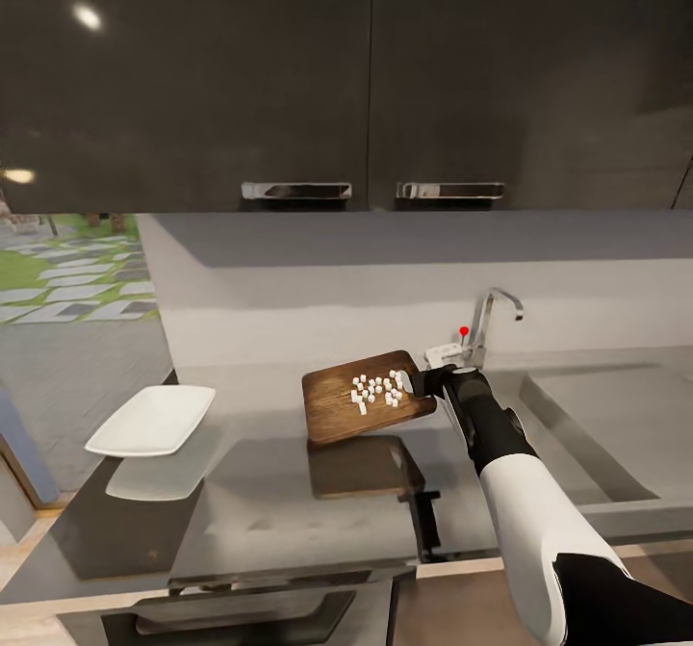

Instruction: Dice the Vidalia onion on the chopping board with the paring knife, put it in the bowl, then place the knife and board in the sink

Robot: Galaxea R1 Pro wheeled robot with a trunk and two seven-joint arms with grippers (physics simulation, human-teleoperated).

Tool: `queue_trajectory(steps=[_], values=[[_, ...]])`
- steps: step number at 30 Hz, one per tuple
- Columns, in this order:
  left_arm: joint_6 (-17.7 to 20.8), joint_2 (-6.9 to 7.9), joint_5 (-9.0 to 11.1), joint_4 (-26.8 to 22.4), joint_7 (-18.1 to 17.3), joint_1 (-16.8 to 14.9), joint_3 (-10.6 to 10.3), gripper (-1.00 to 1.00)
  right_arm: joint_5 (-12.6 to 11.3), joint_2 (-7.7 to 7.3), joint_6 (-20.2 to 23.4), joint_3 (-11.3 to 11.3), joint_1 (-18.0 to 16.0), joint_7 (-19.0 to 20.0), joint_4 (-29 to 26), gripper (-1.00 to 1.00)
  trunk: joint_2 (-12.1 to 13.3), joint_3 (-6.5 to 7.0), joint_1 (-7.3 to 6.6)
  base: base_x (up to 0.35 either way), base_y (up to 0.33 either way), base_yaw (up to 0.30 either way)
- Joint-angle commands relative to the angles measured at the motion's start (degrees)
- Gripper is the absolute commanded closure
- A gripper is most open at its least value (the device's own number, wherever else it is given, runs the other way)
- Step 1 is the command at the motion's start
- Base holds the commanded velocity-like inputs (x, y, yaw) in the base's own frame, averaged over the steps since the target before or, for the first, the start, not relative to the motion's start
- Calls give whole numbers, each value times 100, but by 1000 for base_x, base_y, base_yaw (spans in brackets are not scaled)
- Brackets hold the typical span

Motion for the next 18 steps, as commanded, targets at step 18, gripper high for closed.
queue_trajectory(steps=[18], values=[[-38, -5, 48, 23, 0, -10, -52, -100, 59, 8, 15, -24, -5, 54, -8, 100, -6, 153, 1, 0, 0, 0]])
